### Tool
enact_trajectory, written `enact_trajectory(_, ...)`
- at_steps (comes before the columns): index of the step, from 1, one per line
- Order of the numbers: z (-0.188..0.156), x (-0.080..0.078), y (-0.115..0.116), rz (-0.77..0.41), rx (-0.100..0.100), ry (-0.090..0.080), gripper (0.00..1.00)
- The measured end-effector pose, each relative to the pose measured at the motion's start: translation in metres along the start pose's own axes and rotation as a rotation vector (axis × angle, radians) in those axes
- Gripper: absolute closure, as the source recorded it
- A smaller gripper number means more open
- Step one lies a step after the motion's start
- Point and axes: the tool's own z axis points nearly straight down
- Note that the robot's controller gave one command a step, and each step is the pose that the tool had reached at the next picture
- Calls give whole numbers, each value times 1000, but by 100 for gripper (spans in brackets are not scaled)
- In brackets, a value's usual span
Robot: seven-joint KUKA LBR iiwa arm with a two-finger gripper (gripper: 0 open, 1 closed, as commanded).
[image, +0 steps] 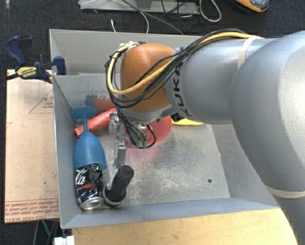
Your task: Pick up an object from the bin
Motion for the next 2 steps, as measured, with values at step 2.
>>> enact_trajectory(2,61,-74,19,-60,-4,-21,0)
